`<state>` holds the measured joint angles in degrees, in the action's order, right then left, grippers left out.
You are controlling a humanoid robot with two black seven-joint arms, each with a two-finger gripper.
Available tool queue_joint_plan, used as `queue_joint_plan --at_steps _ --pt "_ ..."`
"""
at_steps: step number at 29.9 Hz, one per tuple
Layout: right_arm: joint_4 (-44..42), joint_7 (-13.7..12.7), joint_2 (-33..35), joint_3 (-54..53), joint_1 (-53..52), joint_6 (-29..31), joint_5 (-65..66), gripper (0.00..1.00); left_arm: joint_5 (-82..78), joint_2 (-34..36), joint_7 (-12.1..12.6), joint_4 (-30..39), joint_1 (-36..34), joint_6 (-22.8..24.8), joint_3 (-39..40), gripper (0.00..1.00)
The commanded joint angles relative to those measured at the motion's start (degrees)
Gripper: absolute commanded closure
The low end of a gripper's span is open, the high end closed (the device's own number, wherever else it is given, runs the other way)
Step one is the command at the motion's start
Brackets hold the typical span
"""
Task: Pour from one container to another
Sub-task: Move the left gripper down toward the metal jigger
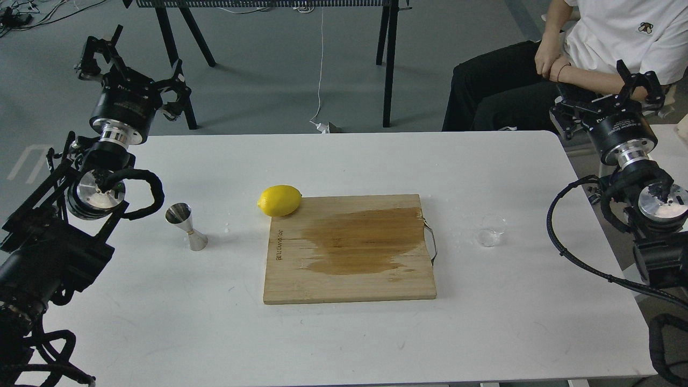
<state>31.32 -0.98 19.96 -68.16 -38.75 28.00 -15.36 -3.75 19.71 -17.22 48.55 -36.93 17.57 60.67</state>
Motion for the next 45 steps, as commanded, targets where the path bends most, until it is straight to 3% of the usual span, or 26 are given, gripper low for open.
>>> queue_joint_plan --at_steps 1,5,17,20,23,26,29,36,41,45 --pt "0.1 0.0 0.0 0.0 0.2 0.0 0.0 0.00 0.1 -0.2 -0.3 0.4 -0.1 0.3 0.0 0.00" --pt "0.1 0.0 -0.1 0.4 0.5 0.0 0.0 0.00 0.1 -0.7 0.1 1.9 0.1 0.3 -0.4 0.00" --pt "0.2 0.0 0.0 0.3 2.0 0.0 -0.1 0.00 -2.0 6.7 -0.4 19.8 9.4 -0.5 -2.6 0.00" --pt "0.1 0.0 0.2 0.3 2.4 0.0 0.0 0.00 -10.9 11.9 -2.3 26.3 13.2 -1.0 -2.6 0.00" --pt "0.4 0.0 0.3 0.3 3.0 0.0 0.0 0.00 -24.8 16.7 -5.0 34.8 18.8 -4.5 -2.2 0.01" --pt "0.2 0.0 0.3 0.6 3.2 0.0 0.0 0.00 -39.4 20.5 -5.0 44.8 24.2 -9.7 -2.6 0.01" --pt "0.5 0.1 0.1 0.8 4.3 0.0 0.0 0.00 -52.6 22.6 -5.0 50.5 28.3 -13.2 -2.4 0.01" --pt "0.7 0.7 0.0 0.9 6.1 0.0 0.0 0.00 -73.1 25.3 -5.0 51.6 34.0 -16.1 -2.7 0.01" --pt "0.5 0.7 0.7 0.8 7.1 0.0 0.0 0.00 -102.4 25.7 -5.1 50.0 38.8 -25.1 -2.6 0.06" --pt "0.5 0.7 1.2 0.8 8.4 0.0 0.0 0.00 -121.3 24.3 -4.6 41.4 40.5 -32.7 -2.6 0.07"
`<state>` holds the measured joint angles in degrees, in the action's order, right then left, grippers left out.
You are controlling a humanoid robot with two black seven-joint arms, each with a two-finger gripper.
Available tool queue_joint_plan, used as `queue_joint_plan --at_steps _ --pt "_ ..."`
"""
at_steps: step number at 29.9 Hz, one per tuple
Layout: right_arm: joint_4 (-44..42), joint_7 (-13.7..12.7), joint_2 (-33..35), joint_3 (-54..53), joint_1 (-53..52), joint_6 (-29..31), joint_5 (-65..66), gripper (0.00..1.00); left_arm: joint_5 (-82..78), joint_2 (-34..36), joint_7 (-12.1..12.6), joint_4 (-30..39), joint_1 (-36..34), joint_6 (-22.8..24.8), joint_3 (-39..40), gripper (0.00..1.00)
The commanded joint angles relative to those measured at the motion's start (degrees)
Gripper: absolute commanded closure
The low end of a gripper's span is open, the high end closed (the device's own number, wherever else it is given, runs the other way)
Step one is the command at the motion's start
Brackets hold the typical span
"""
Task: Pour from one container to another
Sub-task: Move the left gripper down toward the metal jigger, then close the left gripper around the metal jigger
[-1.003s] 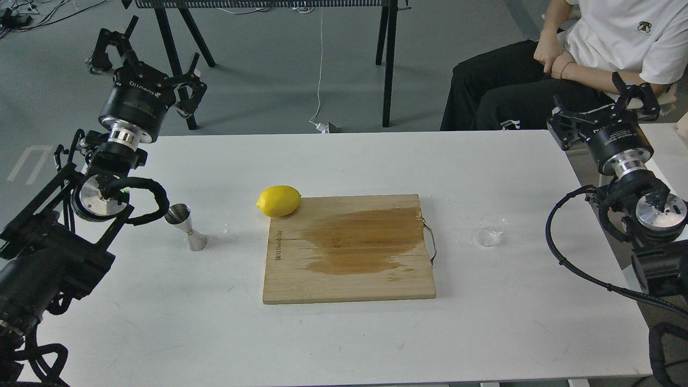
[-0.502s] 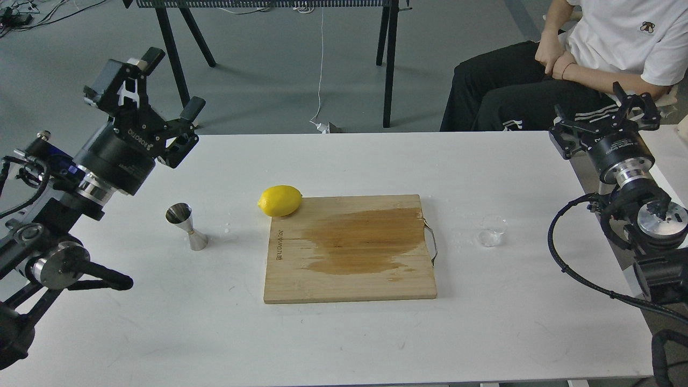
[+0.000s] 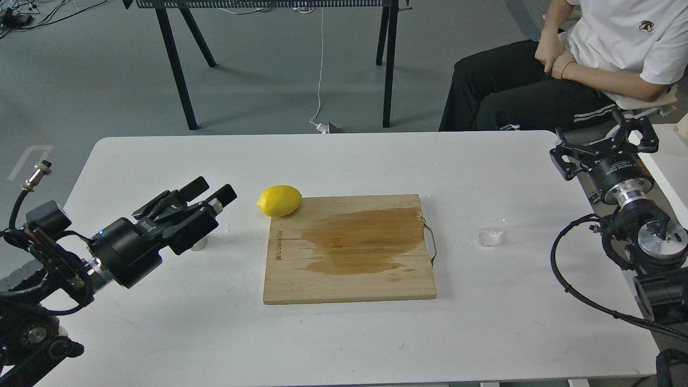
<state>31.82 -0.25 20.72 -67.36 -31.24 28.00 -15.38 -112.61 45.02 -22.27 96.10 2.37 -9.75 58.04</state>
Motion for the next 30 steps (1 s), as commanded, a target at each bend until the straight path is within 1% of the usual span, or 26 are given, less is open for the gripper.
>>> queue_joint_plan --at_steps 1,2,4,8,10,16,23,24,26,30 --pt "-0.1 0.0 0.5 -0.1 1.1 0.0 0.0 0.00 -12.4 -2.0 0.5 -9.2 1.3 -6.7 0.1 0.07" --pt "-0.1 0.0 0.5 -0.1 1.3 0.0 0.0 0.00 -12.4 -3.4 0.5 -12.5 1.2 -7.7 0.1 0.08" --pt "-0.1 0.0 0.5 -0.1 1.4 0.0 0.0 0.00 -12.4 -5.3 0.4 -17.5 1.1 -8.4 0.1 0.10" --pt "-0.1 0.0 0.5 -0.1 1.4 0.0 0.0 0.00 -12.4 -6.4 0.4 -25.2 0.8 -8.4 -0.1 0.12" --pt "-0.1 0.0 0.5 -0.1 1.4 0.0 0.0 0.00 -12.4 -7.1 0.4 -28.1 0.6 -8.4 -0.8 0.13" --pt "-0.1 0.0 0.5 -0.1 1.3 0.0 0.1 0.00 -12.4 -10.0 0.1 -35.5 -2.5 -8.7 -2.3 0.13" --pt "-0.1 0.0 0.5 -0.1 1.2 0.0 0.1 0.00 -12.4 -15.5 0.2 -43.0 -9.1 -8.9 -6.4 0.14" --pt "-0.2 0.0 0.5 -0.1 1.3 0.0 0.1 0.00 -12.4 -16.4 0.2 -44.2 -9.9 -8.9 -6.5 0.15" --pt "-0.3 0.0 0.5 -0.1 1.3 0.0 0.1 0.00 -12.4 -17.7 -0.1 -46.3 -11.2 -9.1 -6.6 0.21" --pt "-0.4 0.0 0.7 -0.1 1.4 0.0 0.1 0.00 -12.4 -18.9 -0.1 -49.9 -13.4 -9.6 -8.3 0.24"
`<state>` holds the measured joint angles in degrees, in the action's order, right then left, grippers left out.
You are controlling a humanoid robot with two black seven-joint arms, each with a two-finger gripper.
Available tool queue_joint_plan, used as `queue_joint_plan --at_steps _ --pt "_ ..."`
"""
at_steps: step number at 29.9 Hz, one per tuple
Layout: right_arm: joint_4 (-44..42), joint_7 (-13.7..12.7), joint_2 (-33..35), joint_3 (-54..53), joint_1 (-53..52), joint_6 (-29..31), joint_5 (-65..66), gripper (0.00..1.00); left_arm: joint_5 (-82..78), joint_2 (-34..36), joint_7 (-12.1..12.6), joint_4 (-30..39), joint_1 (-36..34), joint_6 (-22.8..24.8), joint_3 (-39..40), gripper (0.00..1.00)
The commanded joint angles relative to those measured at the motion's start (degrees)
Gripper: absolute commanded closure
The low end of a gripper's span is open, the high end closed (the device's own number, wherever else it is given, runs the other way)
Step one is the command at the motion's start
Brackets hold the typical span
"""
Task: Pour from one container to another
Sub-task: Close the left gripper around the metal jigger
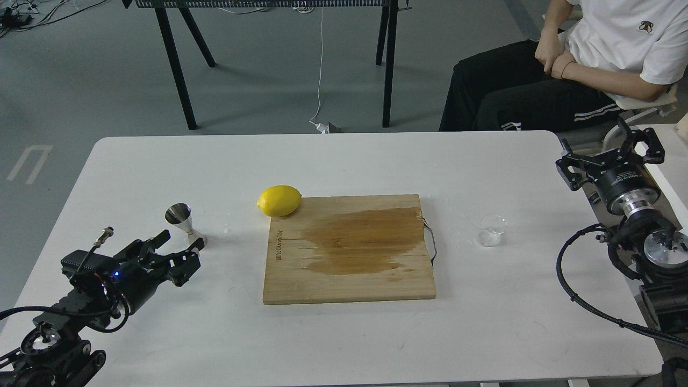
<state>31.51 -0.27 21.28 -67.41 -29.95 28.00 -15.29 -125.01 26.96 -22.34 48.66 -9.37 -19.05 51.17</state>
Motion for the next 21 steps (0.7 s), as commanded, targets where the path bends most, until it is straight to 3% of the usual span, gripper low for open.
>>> queue_joint_plan --at_steps 1,11,14,21 --pt "-0.1 0.0 0.2 0.0 0.1 0.0 0.0 0.00 0.0 -1.2 0.0 -3.3 -2.5 -0.4 -2.2 0.24" --pt "-0.1 0.0 0.1 0.0 0.0 0.0 0.0 0.00 0.0 -4.7 0.2 -10.4 -6.9 -2.8 -3.0 0.29" --pt "-0.1 0.0 0.1 0.0 0.0 0.0 0.0 0.00 0.0 -4.8 0.2 -10.4 -7.2 -2.7 -3.1 0.47" --pt "-0.2 0.0 0.2 0.0 0.0 0.0 0.1 0.00 0.0 -4.9 0.3 -11.9 -7.2 -2.7 -3.1 0.72"
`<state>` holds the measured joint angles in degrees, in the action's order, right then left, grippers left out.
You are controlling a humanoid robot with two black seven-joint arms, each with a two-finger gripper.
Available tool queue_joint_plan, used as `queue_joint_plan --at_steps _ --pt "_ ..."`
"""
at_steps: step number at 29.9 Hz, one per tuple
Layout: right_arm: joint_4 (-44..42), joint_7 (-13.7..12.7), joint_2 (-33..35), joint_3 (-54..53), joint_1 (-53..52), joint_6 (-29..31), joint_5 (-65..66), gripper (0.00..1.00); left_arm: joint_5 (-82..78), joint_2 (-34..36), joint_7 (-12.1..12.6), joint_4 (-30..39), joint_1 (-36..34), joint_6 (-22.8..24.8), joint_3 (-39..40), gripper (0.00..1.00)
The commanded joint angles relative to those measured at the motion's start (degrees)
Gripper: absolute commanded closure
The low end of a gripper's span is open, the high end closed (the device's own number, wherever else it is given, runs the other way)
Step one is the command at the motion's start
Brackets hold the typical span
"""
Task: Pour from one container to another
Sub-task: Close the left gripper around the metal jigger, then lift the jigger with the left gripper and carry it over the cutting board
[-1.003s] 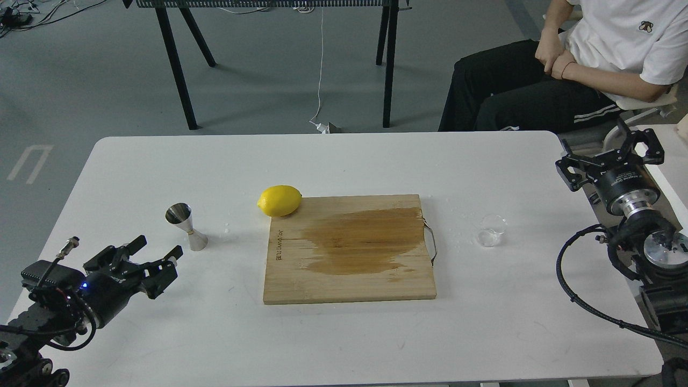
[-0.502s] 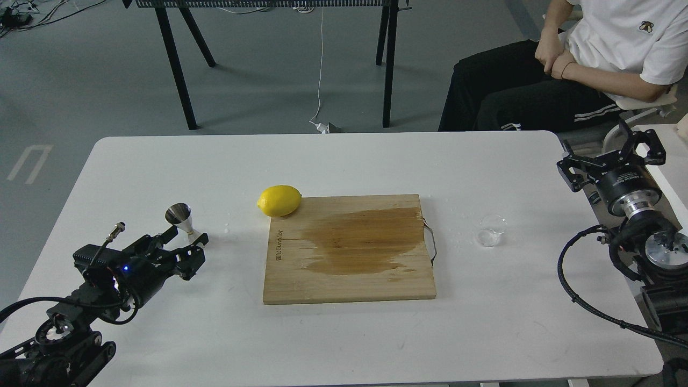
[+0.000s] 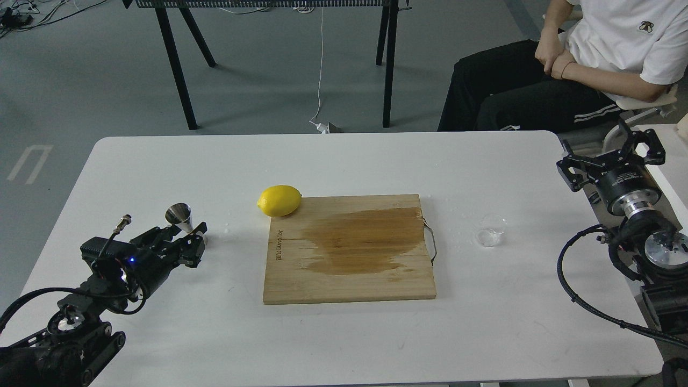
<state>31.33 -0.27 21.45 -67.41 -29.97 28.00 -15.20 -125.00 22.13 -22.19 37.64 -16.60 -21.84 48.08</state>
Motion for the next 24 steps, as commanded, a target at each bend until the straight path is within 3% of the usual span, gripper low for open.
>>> queue_joint_plan --at_steps 1,9,16,21,24 --pt "0.0 0.0 0.1 0.0 0.0 0.0 0.0 0.00 0.0 -0.1 0.1 -1.0 0.0 0.0 0.0 0.75" --pt "0.0 0.0 0.1 0.0 0.0 0.0 0.0 0.00 0.0 -0.1 0.1 -0.9 -0.1 -0.5 0.1 0.94" --pt "0.0 0.0 0.3 0.0 0.0 0.0 0.0 0.00 0.0 1.5 0.0 2.9 -1.9 -3.4 0.3 0.95" --pt "0.0 0.0 1.0 0.0 0.1 0.0 -0.1 0.00 0.0 5.3 0.0 9.4 -6.1 -1.4 0.2 0.95" --pt "0.1 0.0 1.8 0.0 0.1 0.0 -0.1 0.00 0.0 5.8 0.0 15.9 -9.1 3.2 0.2 0.95"
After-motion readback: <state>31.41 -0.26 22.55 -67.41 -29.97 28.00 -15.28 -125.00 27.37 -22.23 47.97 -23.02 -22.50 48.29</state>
